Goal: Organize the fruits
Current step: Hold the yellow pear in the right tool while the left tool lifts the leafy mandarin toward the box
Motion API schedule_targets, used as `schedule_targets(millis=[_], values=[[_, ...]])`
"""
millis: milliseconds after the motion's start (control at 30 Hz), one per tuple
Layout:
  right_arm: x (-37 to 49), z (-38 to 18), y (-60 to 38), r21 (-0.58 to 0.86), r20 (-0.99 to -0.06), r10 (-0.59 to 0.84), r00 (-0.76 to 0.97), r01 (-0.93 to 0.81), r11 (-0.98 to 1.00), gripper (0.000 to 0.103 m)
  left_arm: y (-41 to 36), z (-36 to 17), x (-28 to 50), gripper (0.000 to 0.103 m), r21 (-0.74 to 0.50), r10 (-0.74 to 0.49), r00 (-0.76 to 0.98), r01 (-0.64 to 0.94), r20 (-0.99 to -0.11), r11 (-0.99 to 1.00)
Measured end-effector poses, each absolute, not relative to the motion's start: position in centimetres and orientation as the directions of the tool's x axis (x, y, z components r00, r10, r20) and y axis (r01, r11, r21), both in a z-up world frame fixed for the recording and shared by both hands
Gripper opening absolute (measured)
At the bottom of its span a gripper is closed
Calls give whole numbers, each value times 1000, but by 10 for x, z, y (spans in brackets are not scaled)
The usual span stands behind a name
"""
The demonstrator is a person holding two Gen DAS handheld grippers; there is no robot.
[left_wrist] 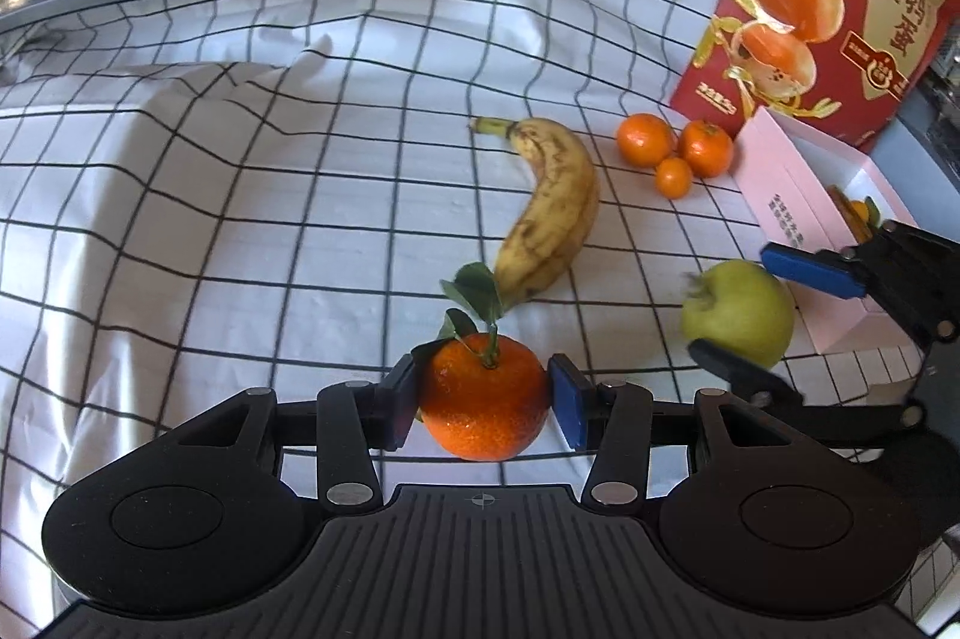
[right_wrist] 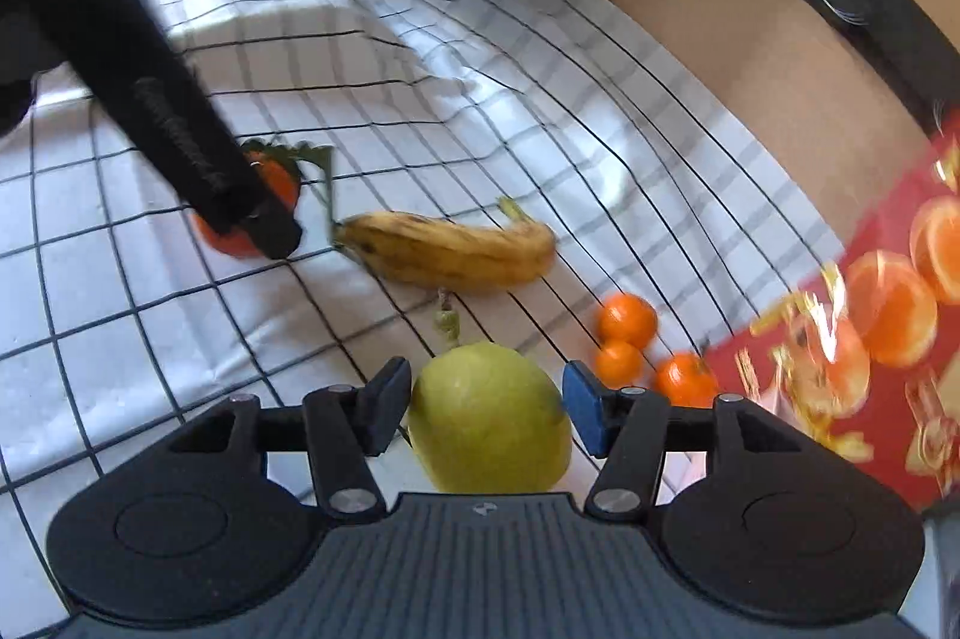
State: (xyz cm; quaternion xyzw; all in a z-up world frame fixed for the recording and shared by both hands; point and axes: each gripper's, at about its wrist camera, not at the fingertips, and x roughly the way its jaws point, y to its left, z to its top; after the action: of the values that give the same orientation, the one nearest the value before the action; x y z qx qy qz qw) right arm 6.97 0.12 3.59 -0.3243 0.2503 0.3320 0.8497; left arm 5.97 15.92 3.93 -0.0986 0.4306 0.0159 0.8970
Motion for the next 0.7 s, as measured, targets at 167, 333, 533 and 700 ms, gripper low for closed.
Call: schedule_targets(millis=[167,333,533,700], values=[[80,47,-33,-172,-665,417,620,-670,722,56,144,38,66,52,-183,-103,621,-67,-777,981],[78,48,-68,12,-666,441,601,-582,813,54,123,39,73,52,-188,-153,615,8,-773,982],[72,51,-84,6,-639,405,654,-522,853,49,103,39,78,52,-198,-194,602,60,-775,978],[71,49,-95,57,-637,431,639,-519,853,49,97,38,78,52,-198,-203,593,75,-779,977]])
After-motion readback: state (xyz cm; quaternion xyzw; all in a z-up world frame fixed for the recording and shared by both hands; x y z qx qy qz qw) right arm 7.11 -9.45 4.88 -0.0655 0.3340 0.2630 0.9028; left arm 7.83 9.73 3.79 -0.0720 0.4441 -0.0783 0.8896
